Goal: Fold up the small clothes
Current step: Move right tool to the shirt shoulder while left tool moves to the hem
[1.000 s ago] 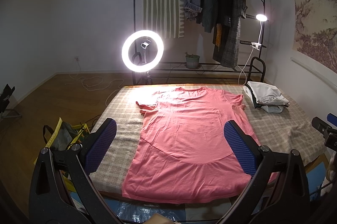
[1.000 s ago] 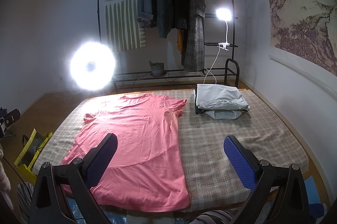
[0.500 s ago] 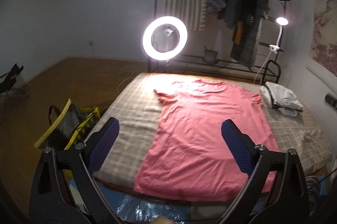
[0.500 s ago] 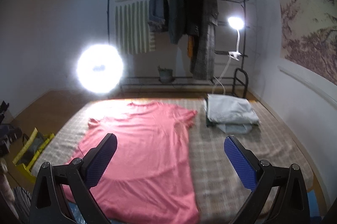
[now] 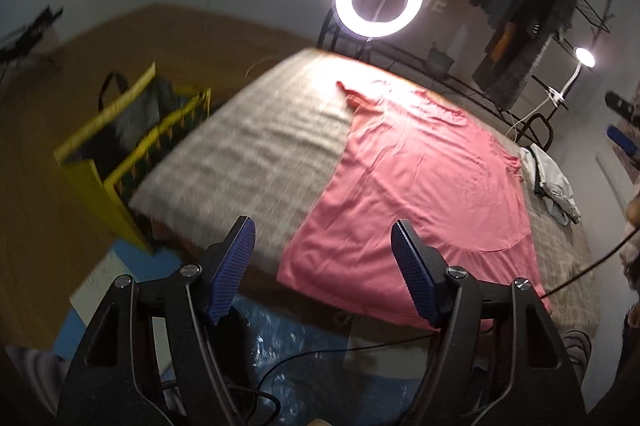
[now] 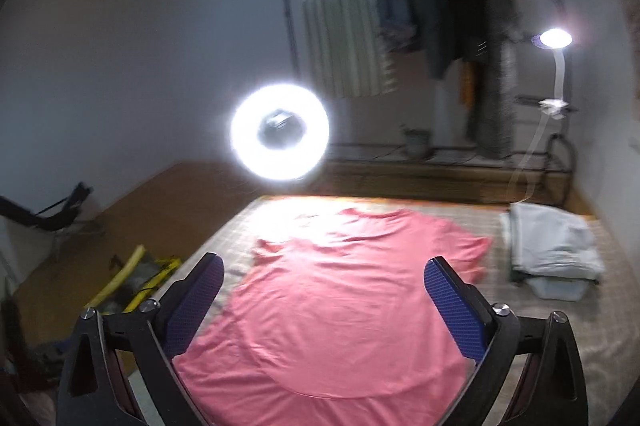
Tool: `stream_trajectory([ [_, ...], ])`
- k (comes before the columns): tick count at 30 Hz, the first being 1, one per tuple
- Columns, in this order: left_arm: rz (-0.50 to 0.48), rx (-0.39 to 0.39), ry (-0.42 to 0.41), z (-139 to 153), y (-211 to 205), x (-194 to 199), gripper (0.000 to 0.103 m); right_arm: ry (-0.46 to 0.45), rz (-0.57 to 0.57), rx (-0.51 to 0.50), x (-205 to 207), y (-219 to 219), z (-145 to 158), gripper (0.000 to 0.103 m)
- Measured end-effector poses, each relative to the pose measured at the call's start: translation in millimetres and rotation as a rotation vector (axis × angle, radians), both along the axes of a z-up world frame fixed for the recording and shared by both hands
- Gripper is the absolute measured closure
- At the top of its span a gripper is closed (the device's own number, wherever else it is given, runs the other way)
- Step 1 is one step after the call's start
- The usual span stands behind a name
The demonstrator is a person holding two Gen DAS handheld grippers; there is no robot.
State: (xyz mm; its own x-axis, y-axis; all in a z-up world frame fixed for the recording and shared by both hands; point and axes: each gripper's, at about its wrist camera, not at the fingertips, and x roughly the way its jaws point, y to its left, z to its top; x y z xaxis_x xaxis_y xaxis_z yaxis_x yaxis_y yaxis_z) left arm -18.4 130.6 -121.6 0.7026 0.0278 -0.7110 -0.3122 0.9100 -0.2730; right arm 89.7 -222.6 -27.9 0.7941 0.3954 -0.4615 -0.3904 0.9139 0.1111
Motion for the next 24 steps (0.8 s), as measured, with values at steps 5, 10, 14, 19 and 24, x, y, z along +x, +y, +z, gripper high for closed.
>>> stream_trajectory([
  [5,-0.006,-0.118,0.098,-51,15,21,0.035,0.129,0.083,0.054,60,32,-10,0.01],
  [10,-0.003,-0.186,0.173,-95,24,38,0.04,0.244,0.109,0.094,122,71,-30,0.015],
  [14,0.012,-0.233,0.221,-122,32,45,0.04,0.327,0.127,0.099,176,113,-48,0.016],
  [19,0.013,-0.3,0.266,-147,38,58,0.04,0.392,0.153,0.045,238,177,-81,0.019],
  [24,-0.012,-0.35,0.299,-162,37,67,0.04,0.467,0.165,-0.02,287,235,-128,0.023],
])
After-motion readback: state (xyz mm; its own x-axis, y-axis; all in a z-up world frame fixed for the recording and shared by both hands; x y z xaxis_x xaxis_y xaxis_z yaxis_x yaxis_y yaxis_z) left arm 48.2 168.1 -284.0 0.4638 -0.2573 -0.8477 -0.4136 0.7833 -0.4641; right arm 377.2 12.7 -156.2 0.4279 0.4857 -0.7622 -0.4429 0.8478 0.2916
